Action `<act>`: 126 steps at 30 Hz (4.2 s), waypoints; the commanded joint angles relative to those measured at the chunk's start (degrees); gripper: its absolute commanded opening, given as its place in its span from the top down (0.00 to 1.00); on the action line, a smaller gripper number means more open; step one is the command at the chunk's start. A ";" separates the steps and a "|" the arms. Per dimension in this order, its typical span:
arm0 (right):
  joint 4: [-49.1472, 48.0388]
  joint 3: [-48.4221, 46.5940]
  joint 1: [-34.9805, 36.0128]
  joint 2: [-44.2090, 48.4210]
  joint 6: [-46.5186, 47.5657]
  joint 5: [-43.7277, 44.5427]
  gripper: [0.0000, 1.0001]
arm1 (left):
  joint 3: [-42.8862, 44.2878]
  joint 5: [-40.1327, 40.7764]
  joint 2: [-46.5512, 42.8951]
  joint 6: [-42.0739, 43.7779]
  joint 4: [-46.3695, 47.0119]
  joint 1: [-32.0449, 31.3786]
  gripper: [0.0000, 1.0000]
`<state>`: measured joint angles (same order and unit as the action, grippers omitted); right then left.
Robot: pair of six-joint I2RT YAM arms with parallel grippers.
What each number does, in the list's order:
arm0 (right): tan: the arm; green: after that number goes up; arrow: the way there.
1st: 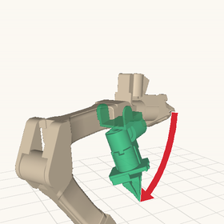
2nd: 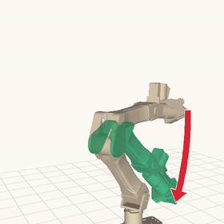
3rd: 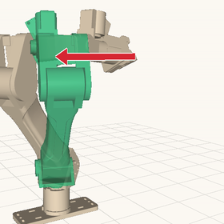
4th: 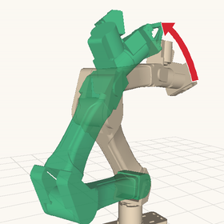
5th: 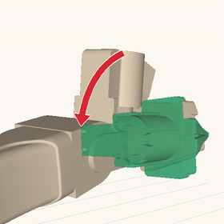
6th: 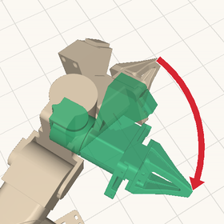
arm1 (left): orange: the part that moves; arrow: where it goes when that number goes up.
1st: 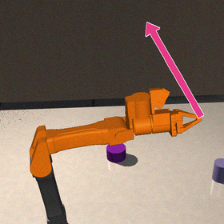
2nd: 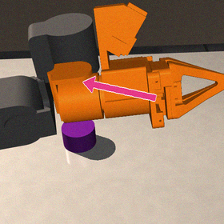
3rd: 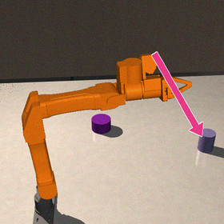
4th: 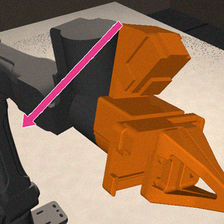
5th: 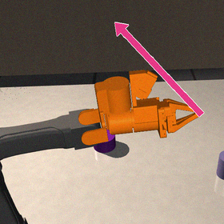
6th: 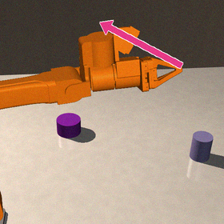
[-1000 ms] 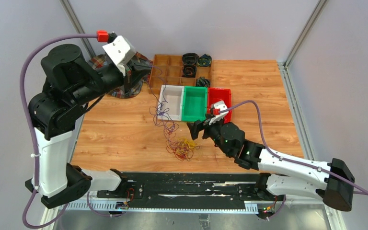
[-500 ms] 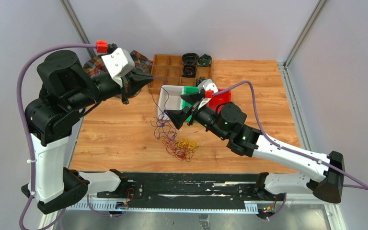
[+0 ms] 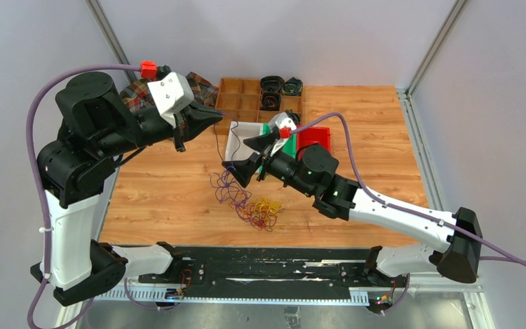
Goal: Untangle the cables
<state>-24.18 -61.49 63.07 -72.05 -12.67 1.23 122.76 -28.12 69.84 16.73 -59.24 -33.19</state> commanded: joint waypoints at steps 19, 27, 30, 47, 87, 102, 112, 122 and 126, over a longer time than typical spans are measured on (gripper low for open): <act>-3.88 -3.14 4.75 -8.69 -0.67 2.40 0.15 | 3.89 -5.79 1.46 -1.15 1.15 -0.30 1.00; -4.45 4.22 4.78 -9.79 -1.46 8.81 0.19 | 5.38 -3.68 1.67 0.41 1.14 -0.30 1.00; -4.53 8.15 4.78 -10.12 -1.65 12.27 0.23 | 5.40 -2.72 1.61 0.92 1.15 -0.30 1.00; 0.57 14.59 4.61 -0.63 3.18 22.78 0.11 | 3.37 11.67 1.82 3.06 1.42 -0.30 1.00; -4.96 12.81 4.34 -11.34 -1.09 15.92 0.51 | 8.60 6.23 1.36 2.21 1.40 -0.31 1.00; -5.14 31.28 3.82 -4.76 -9.48 23.85 0.99 | 13.47 25.73 2.85 7.82 9.52 -0.30 1.00; -2.38 41.87 3.36 2.15 -16.69 31.93 0.99 | 8.94 45.05 0.53 15.77 30.77 -0.30 1.00; 1.36 48.09 -1.23 7.41 -23.39 33.46 0.99 | 3.62 52.72 -2.01 21.30 54.49 -0.30 1.00; 1.85 47.38 -1.37 8.70 -20.90 31.91 1.00 | 4.31 47.44 -1.95 17.50 44.18 -0.30 1.00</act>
<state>-23.75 -13.85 62.52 -64.86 -33.30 32.51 126.80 21.71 67.81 36.05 -12.01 -33.19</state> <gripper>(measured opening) 0.006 0.012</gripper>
